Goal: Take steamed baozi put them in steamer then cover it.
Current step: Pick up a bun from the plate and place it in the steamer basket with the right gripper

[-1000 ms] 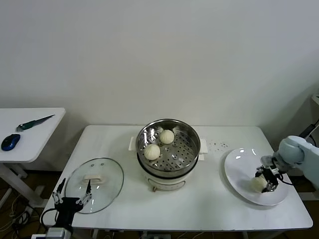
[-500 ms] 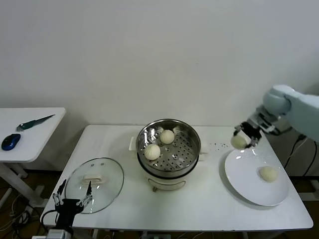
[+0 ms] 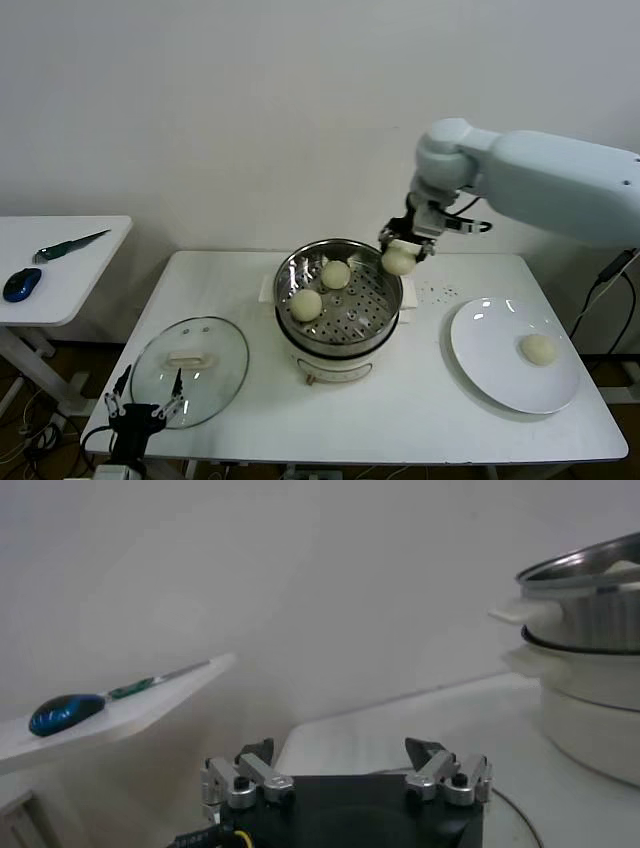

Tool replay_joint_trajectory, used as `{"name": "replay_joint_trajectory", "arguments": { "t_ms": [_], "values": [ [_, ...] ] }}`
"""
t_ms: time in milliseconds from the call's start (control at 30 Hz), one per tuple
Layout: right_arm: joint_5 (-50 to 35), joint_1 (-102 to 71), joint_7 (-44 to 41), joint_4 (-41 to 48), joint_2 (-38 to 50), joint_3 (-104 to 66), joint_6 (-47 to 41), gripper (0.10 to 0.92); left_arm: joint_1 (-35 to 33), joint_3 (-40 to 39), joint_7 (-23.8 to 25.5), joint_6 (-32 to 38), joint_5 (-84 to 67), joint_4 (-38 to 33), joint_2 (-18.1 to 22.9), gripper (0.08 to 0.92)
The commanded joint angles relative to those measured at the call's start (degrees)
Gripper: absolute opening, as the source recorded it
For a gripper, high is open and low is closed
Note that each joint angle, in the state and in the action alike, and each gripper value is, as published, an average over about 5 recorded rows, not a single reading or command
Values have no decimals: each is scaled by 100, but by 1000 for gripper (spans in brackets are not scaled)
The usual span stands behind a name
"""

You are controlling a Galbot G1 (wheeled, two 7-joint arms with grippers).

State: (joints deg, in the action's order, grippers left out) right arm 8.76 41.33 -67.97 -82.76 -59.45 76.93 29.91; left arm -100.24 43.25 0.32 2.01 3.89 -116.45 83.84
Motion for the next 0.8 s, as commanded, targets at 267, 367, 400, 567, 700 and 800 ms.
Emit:
{"name": "replay_joint_trajectory", "arguments": {
  "t_ms": [267, 367, 400, 567, 700, 800],
  "values": [
    [857, -1145, 11, -4, -1203, -47, 454, 678, 20, 53, -5, -25, -26, -3, 20, 823],
    [871, -1220, 13, -17, -1177, -18, 472, 679, -1, 58, -6, -17, -30, 8, 31, 823],
    [858, -1232, 13, -23, -1168, -5, 469, 679, -8, 58, -6, -15, -30, 11, 33, 823],
    [832, -1278, 40, -32, -1141, 35, 449, 679, -5, 51, -8, -14, -31, 21, 45, 823],
    [841, -1296, 153, -45, -1117, 54, 378, 692, 8, 44, -7, -19, -25, 18, 55, 823],
    [861, -1286, 176, -51, -1075, 41, 334, 733, 8, 42, -6, -20, -24, 17, 55, 823]
  ]
}}
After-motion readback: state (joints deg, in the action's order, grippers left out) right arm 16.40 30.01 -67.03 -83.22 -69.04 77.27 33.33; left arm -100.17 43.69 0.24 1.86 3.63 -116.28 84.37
